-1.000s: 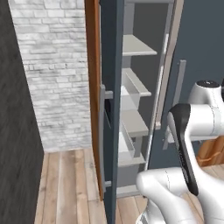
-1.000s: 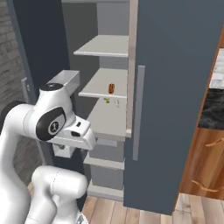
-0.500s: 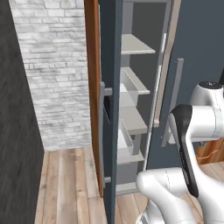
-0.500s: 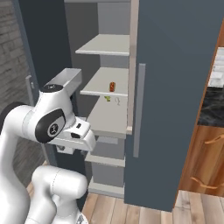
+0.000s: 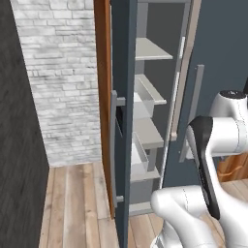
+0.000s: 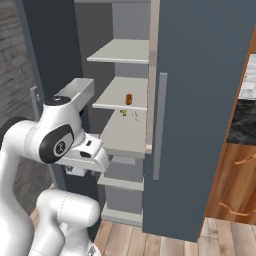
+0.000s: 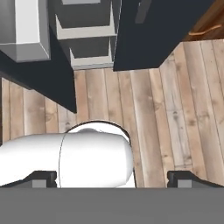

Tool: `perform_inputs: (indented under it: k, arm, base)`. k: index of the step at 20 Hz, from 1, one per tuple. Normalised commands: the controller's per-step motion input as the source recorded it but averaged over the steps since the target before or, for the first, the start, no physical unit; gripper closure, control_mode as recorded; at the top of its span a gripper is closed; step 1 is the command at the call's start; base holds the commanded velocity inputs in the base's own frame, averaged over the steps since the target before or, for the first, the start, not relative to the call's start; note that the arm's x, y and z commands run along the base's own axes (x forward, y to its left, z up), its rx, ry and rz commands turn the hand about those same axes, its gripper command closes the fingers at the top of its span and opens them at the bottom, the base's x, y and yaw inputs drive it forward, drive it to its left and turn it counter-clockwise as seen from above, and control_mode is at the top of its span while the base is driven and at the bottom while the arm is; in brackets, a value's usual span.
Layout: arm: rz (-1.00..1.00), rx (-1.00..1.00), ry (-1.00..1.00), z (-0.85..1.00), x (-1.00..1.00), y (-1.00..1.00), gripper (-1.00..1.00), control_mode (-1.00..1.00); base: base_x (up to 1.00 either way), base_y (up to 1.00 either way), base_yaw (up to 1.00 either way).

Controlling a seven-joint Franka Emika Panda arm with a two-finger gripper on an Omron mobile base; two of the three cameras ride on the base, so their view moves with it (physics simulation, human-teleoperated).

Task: Store the hot dog in the freezer for long-term storage. Close the freezer door after placing the cooked food.

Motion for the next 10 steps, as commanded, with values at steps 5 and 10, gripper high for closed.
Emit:
perform_inputs:
  k: [5, 10]
  arm:
    - [-0.15, -0.16, -0.23, 0.00, 0.02, 0.84, -1.00, -1.00]
    - [-0.38, -0.23, -0.34, 0.01, 0.08, 1.00, -1.00, -1.00]
  base:
    - [0.00, 0.00, 0.00]
    - [0.00, 0.00, 0.00]
